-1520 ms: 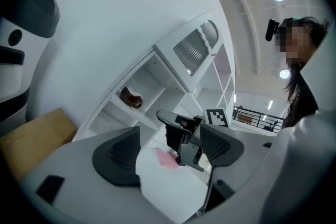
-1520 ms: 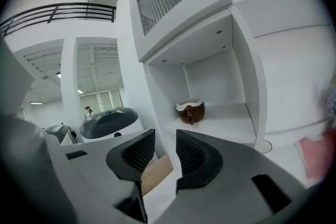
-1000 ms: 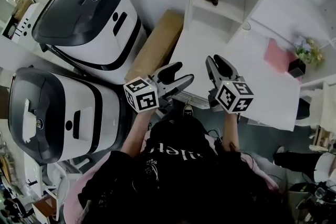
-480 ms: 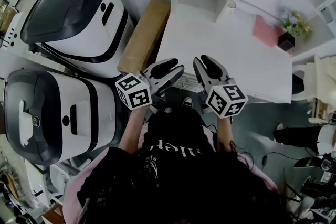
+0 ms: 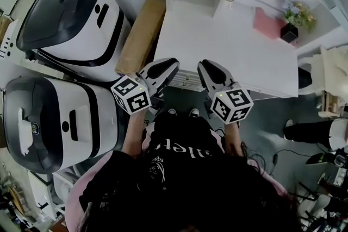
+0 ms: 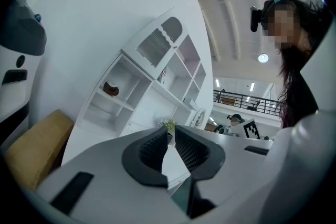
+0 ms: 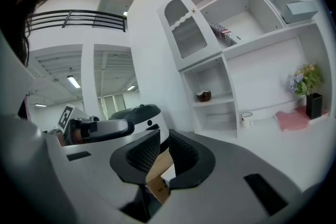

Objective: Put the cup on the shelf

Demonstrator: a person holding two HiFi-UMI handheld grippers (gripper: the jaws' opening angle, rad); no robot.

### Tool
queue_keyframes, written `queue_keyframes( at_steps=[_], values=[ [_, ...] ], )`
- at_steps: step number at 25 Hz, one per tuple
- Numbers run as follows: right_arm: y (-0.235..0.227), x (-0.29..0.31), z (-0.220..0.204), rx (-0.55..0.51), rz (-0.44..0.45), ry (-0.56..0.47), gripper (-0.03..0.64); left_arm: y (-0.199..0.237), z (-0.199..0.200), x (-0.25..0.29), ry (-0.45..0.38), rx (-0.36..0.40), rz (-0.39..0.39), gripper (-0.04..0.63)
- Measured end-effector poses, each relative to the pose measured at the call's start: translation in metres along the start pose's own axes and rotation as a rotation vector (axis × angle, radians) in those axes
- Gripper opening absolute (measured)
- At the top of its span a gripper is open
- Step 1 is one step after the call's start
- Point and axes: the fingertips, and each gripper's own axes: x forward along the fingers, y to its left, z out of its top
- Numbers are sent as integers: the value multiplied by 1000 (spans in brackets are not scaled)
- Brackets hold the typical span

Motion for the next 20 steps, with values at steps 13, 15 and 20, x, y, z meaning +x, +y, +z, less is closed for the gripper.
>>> queue_keyframes(
  at_steps=[13,15,20],
  values=[
    [-26,-20,6,-44,26,21,60,-15,-4,25,-7,2,33,51],
    [-32,-23,6,-41,30,22,60,-19,-6,31,-4,1,35,51],
    [-41,-25,6,-30,29,21,60,-22,-6,36,-5,1,38,51]
  ],
)
